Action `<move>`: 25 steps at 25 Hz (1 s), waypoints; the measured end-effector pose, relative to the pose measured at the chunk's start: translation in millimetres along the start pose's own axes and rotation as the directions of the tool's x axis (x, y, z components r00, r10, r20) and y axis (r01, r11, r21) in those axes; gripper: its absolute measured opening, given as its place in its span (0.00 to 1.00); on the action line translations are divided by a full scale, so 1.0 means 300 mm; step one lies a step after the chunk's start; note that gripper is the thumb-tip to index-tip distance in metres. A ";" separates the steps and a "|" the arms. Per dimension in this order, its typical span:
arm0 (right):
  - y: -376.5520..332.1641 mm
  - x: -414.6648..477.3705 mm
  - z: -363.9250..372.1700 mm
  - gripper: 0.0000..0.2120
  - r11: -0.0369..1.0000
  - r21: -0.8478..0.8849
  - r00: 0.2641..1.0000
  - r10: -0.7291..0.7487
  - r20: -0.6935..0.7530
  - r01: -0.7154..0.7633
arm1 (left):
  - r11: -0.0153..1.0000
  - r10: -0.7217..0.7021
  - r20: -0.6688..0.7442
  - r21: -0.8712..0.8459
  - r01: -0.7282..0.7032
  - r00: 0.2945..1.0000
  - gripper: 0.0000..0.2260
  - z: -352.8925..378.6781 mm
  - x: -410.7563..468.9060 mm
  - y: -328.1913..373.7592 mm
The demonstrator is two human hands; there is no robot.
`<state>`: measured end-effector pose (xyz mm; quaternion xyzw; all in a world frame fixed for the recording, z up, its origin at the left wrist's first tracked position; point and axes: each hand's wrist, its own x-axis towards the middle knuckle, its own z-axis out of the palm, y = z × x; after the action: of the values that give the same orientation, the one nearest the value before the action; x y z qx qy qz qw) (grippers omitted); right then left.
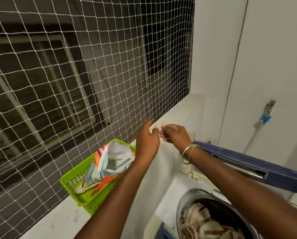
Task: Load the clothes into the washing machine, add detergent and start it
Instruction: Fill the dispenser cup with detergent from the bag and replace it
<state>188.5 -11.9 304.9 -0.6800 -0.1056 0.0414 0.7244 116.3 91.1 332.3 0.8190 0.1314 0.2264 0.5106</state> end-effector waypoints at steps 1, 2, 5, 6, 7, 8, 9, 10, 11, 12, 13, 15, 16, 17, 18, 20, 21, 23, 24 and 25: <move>0.029 0.025 -0.005 0.11 0.999 -0.046 1.000 -0.003 -0.013 0.002 | 0.999 -0.036 -0.029 -0.021 0.036 0.999 0.19 0.033 -0.007 -0.033; 0.060 0.049 -0.009 0.08 0.995 -0.099 1.000 -0.008 -0.030 0.005 | 0.998 -0.063 -0.053 -0.020 0.062 0.997 0.22 0.060 -0.018 -0.061; 0.165 0.135 -0.010 0.08 0.956 -0.294 0.997 -0.025 -0.067 0.004 | 0.990 -0.137 -0.069 0.022 0.139 0.988 0.29 0.138 -0.031 -0.163; 0.190 0.160 -0.005 0.10 0.942 -0.335 0.997 -0.026 -0.071 0.000 | 0.985 -0.164 -0.066 0.037 0.166 0.984 0.31 0.159 -0.031 -0.194; 0.204 0.179 0.002 0.12 0.931 -0.365 0.997 -0.016 -0.076 -0.012 | 0.980 -0.190 -0.065 0.043 0.193 0.980 0.32 0.177 -0.025 -0.227; 0.216 0.197 0.011 0.14 0.923 -0.384 0.997 0.009 -0.076 -0.038 | 0.976 -0.210 -0.064 0.036 0.213 0.976 0.33 0.191 -0.015 -0.250; 0.225 0.211 0.021 0.16 0.912 -0.406 0.997 0.042 -0.066 -0.065 | 0.972 -0.231 -0.068 0.017 0.233 0.971 0.34 0.203 -0.009 -0.268; 0.239 0.230 0.030 0.18 0.895 -0.437 0.996 0.074 -0.050 -0.089 | 0.967 -0.253 -0.079 -0.002 0.254 0.964 0.35 0.215 -0.002 -0.283; 0.250 0.250 0.039 0.20 0.872 -0.479 0.995 0.101 -0.025 -0.100 | 0.961 -0.276 -0.098 -0.019 0.276 0.956 0.35 0.225 0.006 -0.297; 0.259 0.265 0.045 0.22 0.850 -0.517 0.993 0.120 0.000 -0.103 | 0.954 -0.300 -0.118 -0.036 0.298 0.946 0.35 0.231 0.012 -0.308; 0.270 0.274 0.052 0.24 0.833 -0.544 0.991 0.134 0.017 -0.103 | 0.948 -0.318 -0.136 -0.054 0.314 0.938 0.36 0.233 0.017 -0.320; 0.293 0.302 0.072 0.24 0.807 -0.583 0.991 0.128 0.026 -0.089 | 0.937 -0.347 -0.160 -0.096 0.336 0.924 0.36 0.234 0.045 -0.353; 0.306 0.314 0.080 0.22 0.796 -0.600 0.993 0.115 0.017 -0.082 | 0.928 -0.368 -0.161 -0.125 0.351 0.916 0.35 0.234 0.062 -0.365; 0.317 0.323 0.083 0.20 0.787 -0.613 0.996 0.094 0.010 -0.068 | 0.920 -0.385 -0.162 -0.151 0.363 0.909 0.34 0.238 0.076 -0.378; 0.330 0.331 0.084 0.19 0.781 -0.622 0.997 0.077 0.003 -0.058 | 0.914 -0.397 -0.164 -0.165 0.372 0.903 0.32 0.242 0.085 -0.390; 0.347 0.328 0.080 0.17 0.784 -0.619 0.999 0.050 -0.017 -0.049 | 0.907 -0.410 -0.157 -0.172 0.384 0.898 0.29 0.249 0.090 -0.406; 0.350 0.324 0.076 0.16 0.794 -0.607 0.999 0.035 -0.029 -0.045 | 0.907 -0.409 -0.148 -0.172 0.384 0.900 0.29 0.252 0.094 -0.411; 0.354 0.301 0.064 0.16 0.825 -0.564 0.998 -0.001 -0.062 -0.034 | 0.910 -0.399 -0.129 -0.180 0.375 0.908 0.29 0.254 0.095 -0.421; 0.358 0.285 0.056 0.16 0.846 -0.533 0.996 -0.012 -0.087 -0.036 | 0.915 -0.386 -0.122 -0.181 0.362 0.915 0.29 0.255 0.090 -0.423; 0.363 0.262 0.047 0.16 0.869 -0.493 0.992 -0.015 -0.123 -0.048 | 0.923 -0.362 -0.115 -0.180 0.339 0.925 0.29 0.259 0.080 -0.426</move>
<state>271.2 25.6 204.9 -0.8448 -0.0623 -0.0229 0.5310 178.3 98.3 194.3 0.7206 0.2950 0.2001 0.5947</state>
